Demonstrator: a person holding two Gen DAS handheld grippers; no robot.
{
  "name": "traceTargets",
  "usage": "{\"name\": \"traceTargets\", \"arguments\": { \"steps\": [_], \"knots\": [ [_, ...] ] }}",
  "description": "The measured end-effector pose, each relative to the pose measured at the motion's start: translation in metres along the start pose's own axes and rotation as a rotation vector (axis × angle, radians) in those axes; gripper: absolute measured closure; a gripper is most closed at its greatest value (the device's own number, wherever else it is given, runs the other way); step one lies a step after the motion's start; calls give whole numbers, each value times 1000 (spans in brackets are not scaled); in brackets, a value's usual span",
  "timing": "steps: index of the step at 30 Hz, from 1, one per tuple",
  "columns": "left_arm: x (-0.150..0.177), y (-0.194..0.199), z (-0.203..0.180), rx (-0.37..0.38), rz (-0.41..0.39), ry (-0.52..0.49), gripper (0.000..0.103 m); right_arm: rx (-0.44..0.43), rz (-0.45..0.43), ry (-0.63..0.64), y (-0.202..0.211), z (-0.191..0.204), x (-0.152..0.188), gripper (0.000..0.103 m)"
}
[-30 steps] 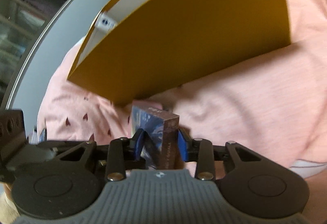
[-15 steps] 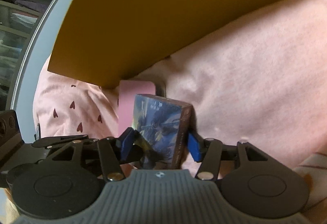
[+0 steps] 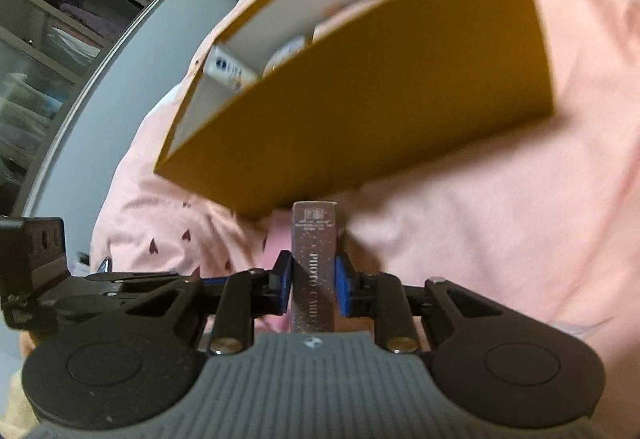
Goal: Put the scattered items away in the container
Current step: 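Grasp the photo card with the right tool while the left tool approaches the pink card holder, then grasp the pink card holder upright with the left tool while the right tool holds the photo card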
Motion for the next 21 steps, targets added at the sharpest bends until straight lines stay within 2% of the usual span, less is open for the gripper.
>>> {"name": "traceTargets", "arguments": {
  "steps": [5, 6, 8, 10, 14, 16, 18, 20, 21],
  "knots": [
    [-8, -15, -1, -57, 22, 9, 67, 208, 20, 152, 15, 11, -5, 78],
    [-8, -19, -3, -75, 25, 0, 62, 234, 27, 180, 13, 14, -4, 78],
    [-9, -26, -3, -103, 32, -16, 52, 244, 39, 204, 6, 16, -1, 78],
    [-9, -32, -1, -76, 48, -16, 38, 253, 43, 213, 1, 13, 2, 78],
    [-9, -45, -1, -28, 77, -18, 23, 245, 31, 217, 6, 1, 1, 78],
    [-9, -52, -3, -6, 88, -15, 22, 237, 30, 216, 7, -2, -1, 77],
    [-8, -54, -7, -23, 84, -29, 23, 231, 45, 211, 4, -3, 0, 77],
    [-6, -50, -9, -34, 71, -34, 27, 235, 51, 214, 3, -3, 3, 77],
    [-6, -46, -8, -35, 61, -26, 34, 232, 47, 213, 3, -3, 3, 77]
  ]
}}
Point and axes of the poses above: each gripper's, at about its wrist camera, not at the fingertips, and y roughly against the way its jaws point, z to its left, x to its underside, the point moved 2 cm from there along -y, roughly the way its jaws point, and after that the axes turned 7 degrees about y, right-handed, at the moved point
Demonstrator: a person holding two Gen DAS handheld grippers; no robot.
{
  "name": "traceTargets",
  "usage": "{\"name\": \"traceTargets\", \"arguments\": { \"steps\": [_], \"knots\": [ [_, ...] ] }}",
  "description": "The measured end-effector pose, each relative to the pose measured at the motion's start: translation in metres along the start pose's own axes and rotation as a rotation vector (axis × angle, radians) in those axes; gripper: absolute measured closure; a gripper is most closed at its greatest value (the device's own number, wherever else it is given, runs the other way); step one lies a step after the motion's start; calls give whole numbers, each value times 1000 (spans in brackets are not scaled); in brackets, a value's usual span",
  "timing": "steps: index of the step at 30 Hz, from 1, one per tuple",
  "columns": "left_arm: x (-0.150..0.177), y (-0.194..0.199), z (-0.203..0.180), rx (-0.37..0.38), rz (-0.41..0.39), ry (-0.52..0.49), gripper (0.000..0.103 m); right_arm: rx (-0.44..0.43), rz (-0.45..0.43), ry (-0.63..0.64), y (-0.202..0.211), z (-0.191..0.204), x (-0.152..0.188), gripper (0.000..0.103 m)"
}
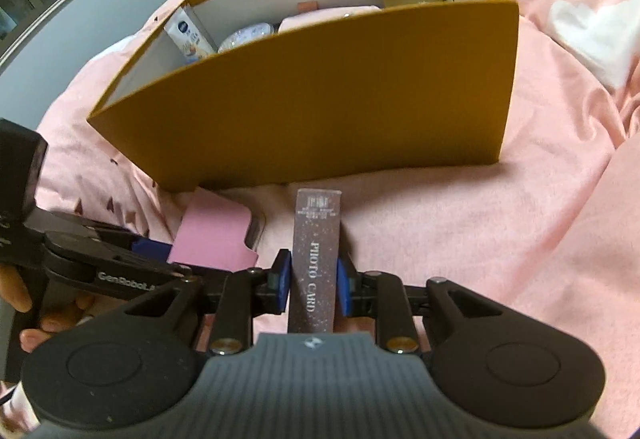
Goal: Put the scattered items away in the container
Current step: 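Grasp the pink card holder upright with the left tool while the right tool holds the photo card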
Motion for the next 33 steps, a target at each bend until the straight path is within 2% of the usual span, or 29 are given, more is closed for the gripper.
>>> {"name": "traceTargets", "arguments": {
  "steps": [4, 7, 10, 13, 17, 25, 33],
  "knots": [
    [6, 19, 0, -7, -50, 17, 58, -10, -9, -11, 2, -1, 0, 77],
    [13, 33, -6, -3, -91, -12, 70, -8, -12, -6, 3, 2, 0, 77],
    [22, 45, -15, 21, -122, -48, 78, -11, -15, -1, 5, 3, 1, 77],
    [21, 49, -25, 61, -132, -74, 79, -9, -15, 4, 5, 5, 1, 77],
    [21, 42, -29, 52, -134, -74, 80, -7, -14, 4, 4, 4, 0, 77],
    [24, 48, -29, 97, -166, -62, 83, -13, -19, 1, 7, 2, -1, 78],
    [29, 66, -36, 126, -183, -75, 83, -22, -56, -13, 34, -3, -4, 78]
  ]
}}
Point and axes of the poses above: each gripper's, at about its wrist camera, not at the fingertips, and y roughly against the way its jaws point, z to its left, x to its underside, the point moved 2 cm from there along -y, roughly the way its jaws point, and after that the axes turned 7 degrees about y, right-handed, at the moved point
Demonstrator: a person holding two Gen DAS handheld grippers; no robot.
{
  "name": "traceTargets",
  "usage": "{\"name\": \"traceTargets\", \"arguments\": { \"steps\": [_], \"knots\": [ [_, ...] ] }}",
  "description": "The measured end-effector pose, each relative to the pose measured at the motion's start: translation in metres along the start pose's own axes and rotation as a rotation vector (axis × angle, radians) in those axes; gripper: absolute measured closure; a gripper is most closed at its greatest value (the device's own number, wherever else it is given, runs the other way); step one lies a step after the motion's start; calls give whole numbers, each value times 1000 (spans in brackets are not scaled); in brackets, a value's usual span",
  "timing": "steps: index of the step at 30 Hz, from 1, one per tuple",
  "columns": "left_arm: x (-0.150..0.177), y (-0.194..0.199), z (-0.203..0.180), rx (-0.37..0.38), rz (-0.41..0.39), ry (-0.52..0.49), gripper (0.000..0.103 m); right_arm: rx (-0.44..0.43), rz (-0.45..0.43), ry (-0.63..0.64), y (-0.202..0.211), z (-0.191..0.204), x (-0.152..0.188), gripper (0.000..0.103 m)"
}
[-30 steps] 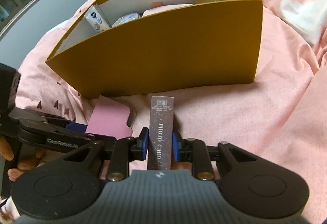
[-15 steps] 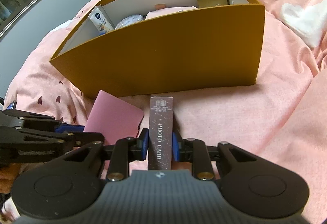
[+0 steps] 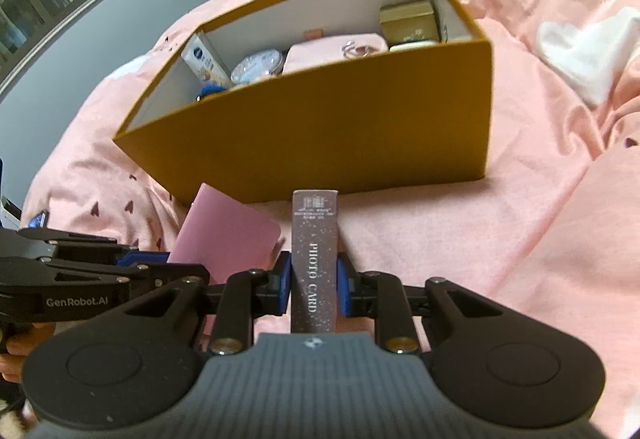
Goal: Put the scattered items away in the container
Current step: 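Grasp the pink card holder upright with the left tool while the right tool holds the photo card, then lift the pink card holder with the left tool while the right tool lifts the photo card over the box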
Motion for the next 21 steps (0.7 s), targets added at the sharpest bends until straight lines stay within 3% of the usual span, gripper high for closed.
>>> {"name": "traceTargets", "arguments": {
  "steps": [10, 21],
  "knots": [
    [-6, 44, -33, 20, -114, -81, 83, 3, -44, 50, 44, 3, -12, 78],
    [-37, 83, -72, 50, -186, -246, 83, -6, -101, 155, 93, 9, -54, 78]
  ]
}}
Point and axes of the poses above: each gripper's, at about its wrist camera, not at the fingertips, and y roughly against the way its jaws point, z to its left, x to its underside, the point moved 2 cm from there along -y, roughly the way its jaws point, and after that the axes turned 7 degrees about y, right-handed, at the moved point
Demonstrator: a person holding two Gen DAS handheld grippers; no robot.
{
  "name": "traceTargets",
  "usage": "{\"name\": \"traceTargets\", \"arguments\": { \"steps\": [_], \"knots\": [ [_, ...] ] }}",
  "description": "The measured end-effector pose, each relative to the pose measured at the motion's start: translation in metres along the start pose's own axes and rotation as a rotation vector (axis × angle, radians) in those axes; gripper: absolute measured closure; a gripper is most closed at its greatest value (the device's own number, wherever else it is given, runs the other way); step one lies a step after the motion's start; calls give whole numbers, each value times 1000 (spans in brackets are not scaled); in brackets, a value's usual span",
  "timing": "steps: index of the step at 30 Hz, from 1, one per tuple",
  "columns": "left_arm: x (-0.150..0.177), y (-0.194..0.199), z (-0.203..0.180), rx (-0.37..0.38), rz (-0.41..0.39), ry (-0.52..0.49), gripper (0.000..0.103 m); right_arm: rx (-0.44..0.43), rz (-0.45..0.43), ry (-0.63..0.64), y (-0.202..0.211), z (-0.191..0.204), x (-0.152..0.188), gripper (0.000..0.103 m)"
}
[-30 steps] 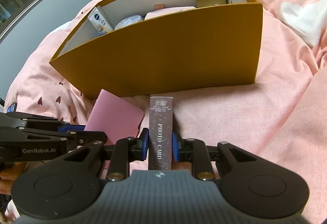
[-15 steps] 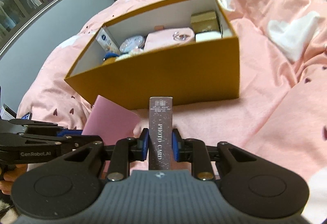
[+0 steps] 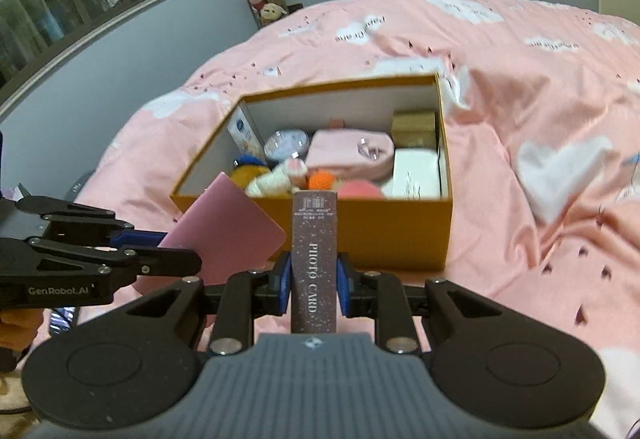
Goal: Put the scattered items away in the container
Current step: 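Lift the pink card holder with the left tool while the right tool lifts the photo card over the box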
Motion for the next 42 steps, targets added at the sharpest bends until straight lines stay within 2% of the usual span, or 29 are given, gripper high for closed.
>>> {"name": "traceTargets", "arguments": {
  "steps": [4, 9, 12, 19, 25, 28, 32, 36, 42],
  "knots": [
    [-26, 5, -5, -31, -29, -105, 83, -4, -12, 4, 6, -8, -22, 78],
    [-55, -8, -7, -121, -55, -284, 83, 24, -24, 37, 7, -19, -52, 78],
    [-68, -29, -2, -167, -44, -360, 83, 42, -17, 55, -1, -28, -70, 78],
    [-77, -94, 9, -264, -10, -621, 83, 82, 45, 90, -47, -46, -101, 78],
    [-70, -155, 23, -343, -2, -855, 83, 95, 119, 150, -87, -53, -109, 78],
    [-62, -177, 26, -350, 6, -971, 83, 103, 146, 177, -101, -58, -113, 78],
    [-50, -203, 30, -334, 69, -1108, 83, 121, 166, 222, -114, -63, -117, 78],
    [-36, -215, 30, -347, 41, -1252, 83, 125, 177, 247, -124, -67, -121, 78],
    [-21, -225, 39, -322, -27, -1351, 82, 122, 187, 276, -135, -66, -125, 78]
  ]
}}
Point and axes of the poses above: each gripper's, at about its wrist camera, not at the fingertips, and y roughly against the way its jaws point, z to its left, x to its underside, the point moved 2 cm from there along -y, roughly the way its jaws point, and after that the axes turned 7 degrees about y, right-handed, at the moved point
